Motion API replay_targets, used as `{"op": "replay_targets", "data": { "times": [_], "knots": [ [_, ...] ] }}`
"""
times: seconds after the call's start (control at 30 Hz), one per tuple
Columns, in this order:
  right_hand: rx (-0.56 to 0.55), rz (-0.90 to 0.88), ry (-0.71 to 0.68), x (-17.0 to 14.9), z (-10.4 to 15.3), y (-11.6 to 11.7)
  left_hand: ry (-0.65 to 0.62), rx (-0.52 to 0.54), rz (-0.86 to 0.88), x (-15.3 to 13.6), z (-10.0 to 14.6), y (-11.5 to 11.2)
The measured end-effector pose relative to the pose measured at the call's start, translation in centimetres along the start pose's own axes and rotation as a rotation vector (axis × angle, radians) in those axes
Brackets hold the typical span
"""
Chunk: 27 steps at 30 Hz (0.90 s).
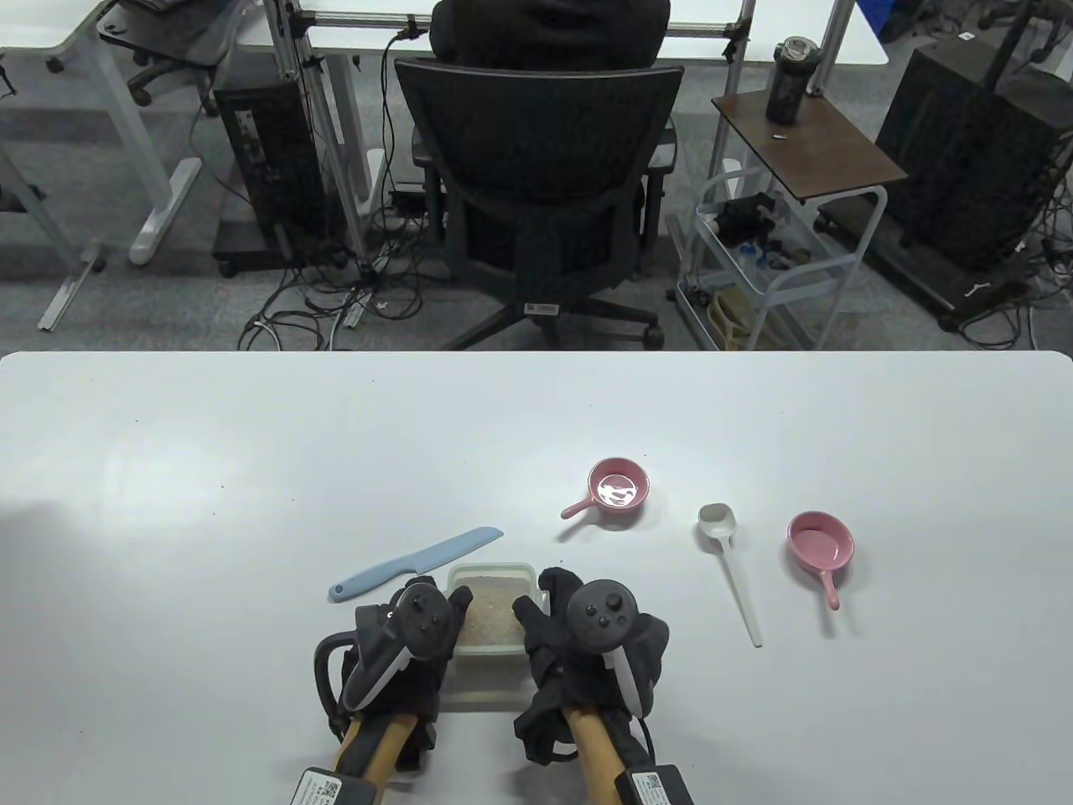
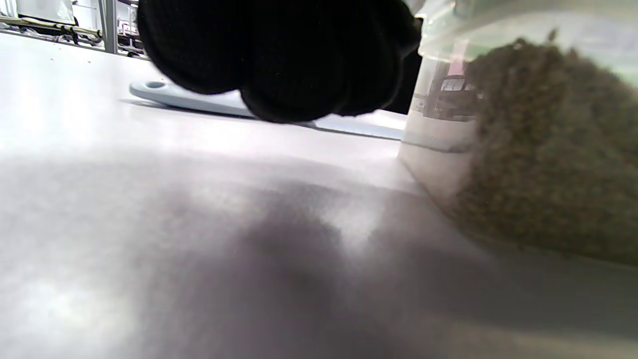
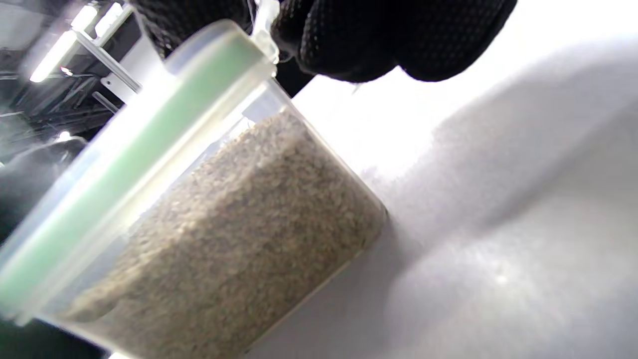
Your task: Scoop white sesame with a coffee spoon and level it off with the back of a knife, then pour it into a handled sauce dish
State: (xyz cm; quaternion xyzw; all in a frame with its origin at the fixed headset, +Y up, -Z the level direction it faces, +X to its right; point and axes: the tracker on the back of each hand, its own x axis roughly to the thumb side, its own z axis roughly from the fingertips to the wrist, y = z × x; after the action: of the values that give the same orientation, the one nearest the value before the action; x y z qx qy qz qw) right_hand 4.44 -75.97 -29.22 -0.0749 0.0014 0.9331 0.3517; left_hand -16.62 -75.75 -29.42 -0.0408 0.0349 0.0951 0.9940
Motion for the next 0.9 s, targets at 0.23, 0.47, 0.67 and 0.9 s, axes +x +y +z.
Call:
{"op": "replay_targets", "data": {
  "times": [0.23,0.47,0.67,0.9],
  "knots": [
    [-0.136,0.21,-0.124,1.5,1.1,0.2,-0.032,0.099,-0.045,0.3,0.5,0.4],
    [-0.178,0.316,-0.183,1.9,1.5,0.3,-0.126,0.03,-0.047,0.3,0.8,1.2],
    [-0.164,0.297,-0.178,1.7,1.3,0.1,-0.195,-0.09,-0.072,0.5,0.5,2.5],
    [-0.147,0.279,-0.178,1.4,1.1,-0.2,-0.481,-0.257,-0.177,1.9,-1.5,2.0]
  ]
}}
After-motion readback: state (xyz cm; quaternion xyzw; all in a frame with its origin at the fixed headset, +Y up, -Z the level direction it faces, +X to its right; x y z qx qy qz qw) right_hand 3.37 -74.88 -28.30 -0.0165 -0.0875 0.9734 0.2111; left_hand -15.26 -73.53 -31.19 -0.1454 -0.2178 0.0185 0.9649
